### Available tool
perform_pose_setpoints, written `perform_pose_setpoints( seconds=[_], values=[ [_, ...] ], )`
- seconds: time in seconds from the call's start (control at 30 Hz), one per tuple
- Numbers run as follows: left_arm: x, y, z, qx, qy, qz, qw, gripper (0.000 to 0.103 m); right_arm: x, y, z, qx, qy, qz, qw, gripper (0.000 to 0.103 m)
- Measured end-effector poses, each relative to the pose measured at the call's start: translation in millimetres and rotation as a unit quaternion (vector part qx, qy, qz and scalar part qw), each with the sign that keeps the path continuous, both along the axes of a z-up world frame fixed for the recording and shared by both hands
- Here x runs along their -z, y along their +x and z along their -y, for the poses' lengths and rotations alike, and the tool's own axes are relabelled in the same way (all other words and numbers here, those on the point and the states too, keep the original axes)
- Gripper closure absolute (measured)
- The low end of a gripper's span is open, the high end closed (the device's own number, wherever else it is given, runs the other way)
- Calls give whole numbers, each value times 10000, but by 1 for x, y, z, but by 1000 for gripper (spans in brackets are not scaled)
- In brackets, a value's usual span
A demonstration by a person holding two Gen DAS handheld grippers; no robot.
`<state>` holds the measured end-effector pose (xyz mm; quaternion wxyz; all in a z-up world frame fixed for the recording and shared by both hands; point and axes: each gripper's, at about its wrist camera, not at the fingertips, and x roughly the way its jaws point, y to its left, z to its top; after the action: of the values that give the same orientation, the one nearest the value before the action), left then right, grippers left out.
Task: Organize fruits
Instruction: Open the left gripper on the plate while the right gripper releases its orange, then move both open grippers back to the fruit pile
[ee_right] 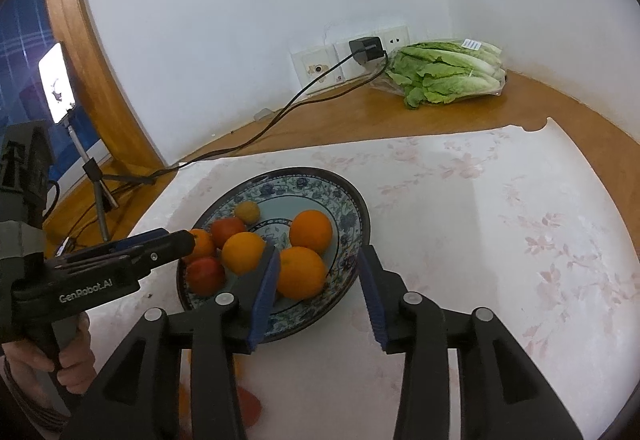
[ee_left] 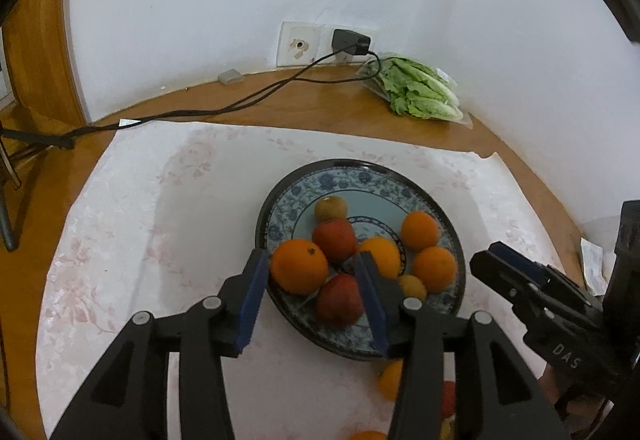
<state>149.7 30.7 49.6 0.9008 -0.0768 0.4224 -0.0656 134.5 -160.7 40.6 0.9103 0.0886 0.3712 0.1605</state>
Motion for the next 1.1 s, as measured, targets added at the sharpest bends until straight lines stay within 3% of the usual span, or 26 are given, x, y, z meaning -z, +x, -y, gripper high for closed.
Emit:
perform_pose_setpoints(
  seconds=[0.77,1.1],
  values=[
    [-12,-59,6,-52,-15,-206,9998,52,-19,-60,1,9,-167,59,9998,59],
    [-7,-83,8,-38,-108,-365,9993,52,-9,-81,-8,-75,-339,-318,9989,59]
  ],
)
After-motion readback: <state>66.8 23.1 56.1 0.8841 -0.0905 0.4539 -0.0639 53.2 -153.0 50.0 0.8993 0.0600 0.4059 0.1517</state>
